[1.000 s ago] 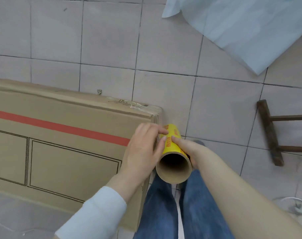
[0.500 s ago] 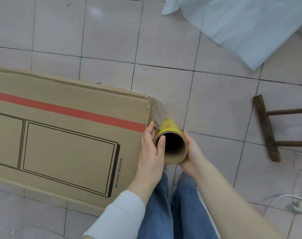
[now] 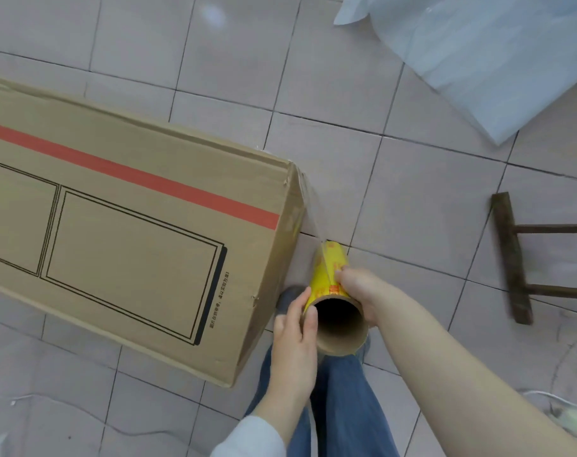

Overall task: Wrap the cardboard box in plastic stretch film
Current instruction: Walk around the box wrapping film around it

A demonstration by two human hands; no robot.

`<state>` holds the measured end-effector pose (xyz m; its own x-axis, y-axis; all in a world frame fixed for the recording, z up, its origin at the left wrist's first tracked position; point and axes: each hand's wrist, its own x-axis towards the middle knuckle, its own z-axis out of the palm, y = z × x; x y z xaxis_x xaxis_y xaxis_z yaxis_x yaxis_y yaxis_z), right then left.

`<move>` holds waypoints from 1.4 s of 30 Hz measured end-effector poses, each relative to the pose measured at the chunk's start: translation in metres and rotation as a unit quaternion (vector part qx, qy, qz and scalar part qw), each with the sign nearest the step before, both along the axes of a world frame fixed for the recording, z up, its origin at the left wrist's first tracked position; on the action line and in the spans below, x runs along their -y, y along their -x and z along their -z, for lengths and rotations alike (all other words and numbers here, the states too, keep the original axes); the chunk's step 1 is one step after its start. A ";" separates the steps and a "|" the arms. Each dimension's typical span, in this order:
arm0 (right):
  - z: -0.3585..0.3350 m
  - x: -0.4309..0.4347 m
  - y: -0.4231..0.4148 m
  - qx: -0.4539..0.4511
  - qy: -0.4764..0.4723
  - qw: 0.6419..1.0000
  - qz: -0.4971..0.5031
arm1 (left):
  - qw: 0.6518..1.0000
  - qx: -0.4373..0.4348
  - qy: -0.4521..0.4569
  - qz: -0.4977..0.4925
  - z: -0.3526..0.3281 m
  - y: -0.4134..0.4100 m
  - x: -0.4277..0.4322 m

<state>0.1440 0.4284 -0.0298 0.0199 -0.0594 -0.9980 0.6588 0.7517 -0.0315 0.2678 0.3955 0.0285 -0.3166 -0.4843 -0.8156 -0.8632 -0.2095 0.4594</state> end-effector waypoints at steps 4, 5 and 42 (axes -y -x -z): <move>0.005 -0.011 0.002 -0.039 -0.002 0.999 0.034 | 0.994 0.002 0.043 0.103 0.015 0.007 0.024; 0.004 -0.021 -0.001 -0.048 -0.001 0.995 0.085 | 0.990 -0.006 0.039 0.132 0.019 0.011 0.030; 0.013 -0.043 -0.138 0.037 0.031 0.958 0.282 | 0.974 -0.059 0.017 0.219 0.017 -0.128 0.014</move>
